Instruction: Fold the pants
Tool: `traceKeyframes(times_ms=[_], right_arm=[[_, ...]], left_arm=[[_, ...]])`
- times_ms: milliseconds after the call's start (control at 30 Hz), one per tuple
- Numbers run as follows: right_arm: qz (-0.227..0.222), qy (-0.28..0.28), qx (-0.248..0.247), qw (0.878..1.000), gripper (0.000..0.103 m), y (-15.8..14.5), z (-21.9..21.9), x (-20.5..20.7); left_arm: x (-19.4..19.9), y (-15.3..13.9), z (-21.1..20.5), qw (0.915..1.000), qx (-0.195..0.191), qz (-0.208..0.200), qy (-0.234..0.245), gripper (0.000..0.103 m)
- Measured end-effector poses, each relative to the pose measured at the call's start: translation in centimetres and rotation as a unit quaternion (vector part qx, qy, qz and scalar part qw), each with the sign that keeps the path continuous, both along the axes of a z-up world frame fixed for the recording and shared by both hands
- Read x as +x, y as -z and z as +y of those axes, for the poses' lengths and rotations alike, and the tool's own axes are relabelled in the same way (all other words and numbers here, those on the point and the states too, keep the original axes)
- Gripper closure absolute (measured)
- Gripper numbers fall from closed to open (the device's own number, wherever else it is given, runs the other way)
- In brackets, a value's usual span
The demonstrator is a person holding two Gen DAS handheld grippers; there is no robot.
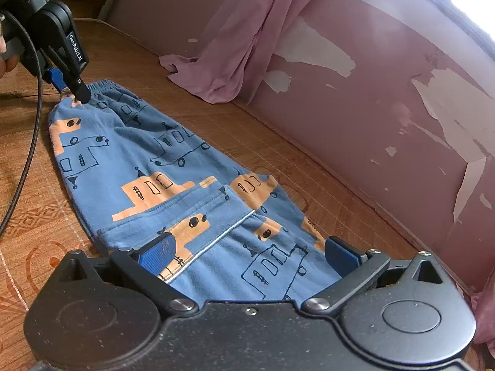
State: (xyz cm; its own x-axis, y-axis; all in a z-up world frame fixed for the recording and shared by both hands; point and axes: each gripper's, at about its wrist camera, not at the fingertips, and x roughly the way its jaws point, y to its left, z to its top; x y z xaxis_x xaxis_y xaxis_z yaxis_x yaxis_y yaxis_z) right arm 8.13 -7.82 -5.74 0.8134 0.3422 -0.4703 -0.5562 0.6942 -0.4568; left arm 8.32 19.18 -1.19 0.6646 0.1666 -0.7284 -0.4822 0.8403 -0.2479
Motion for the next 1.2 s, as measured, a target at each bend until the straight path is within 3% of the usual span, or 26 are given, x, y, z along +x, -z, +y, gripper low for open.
traceKeyframes(times_ms=[167, 433, 567, 800, 967, 1133, 1200], right_arm=[[0.001, 0.001, 0.005, 1.000, 0.001, 0.0, -0.1, 0.0], [0.003, 0.001, 0.013, 1.000, 0.001, 0.1, -0.3, 0.1], [0.004, 0.001, 0.015, 1.000, 0.001, 0.1, -0.4, 0.1], [-0.002, -0.007, 0.002, 1.000, 0.001, -0.1, -0.1, 0.0], [0.008, -0.006, 0.015, 1.000, 0.001, -0.2, -0.8, 0.0], [0.014, -0.007, 0.023, 1.000, 0.001, -0.1, -1.1, -0.1], [0.013, -0.008, 0.024, 1.000, 0.001, -0.1, -1.1, -0.2]], left_arm=[[0.4, -0.8, -1.6, 0.9987, 0.048, 0.012, 0.009, 0.082], [0.2, -1.8, -2.2, 0.9982, 0.059, 0.007, 0.005, 0.083], [-0.3, -3.1, -3.0, 0.9970, 0.073, -0.023, 0.013, 0.083], [-0.7, -5.3, -6.3, 0.9867, 0.141, -0.061, 0.055, 0.083], [-0.1, -6.4, -9.7, 0.9720, 0.204, -0.069, 0.094, 0.083], [0.3, -5.7, -10.7, 0.9661, 0.231, -0.057, 0.101, 0.083], [0.2, -5.0, -9.8, 0.9683, 0.228, -0.047, 0.092, 0.082]])
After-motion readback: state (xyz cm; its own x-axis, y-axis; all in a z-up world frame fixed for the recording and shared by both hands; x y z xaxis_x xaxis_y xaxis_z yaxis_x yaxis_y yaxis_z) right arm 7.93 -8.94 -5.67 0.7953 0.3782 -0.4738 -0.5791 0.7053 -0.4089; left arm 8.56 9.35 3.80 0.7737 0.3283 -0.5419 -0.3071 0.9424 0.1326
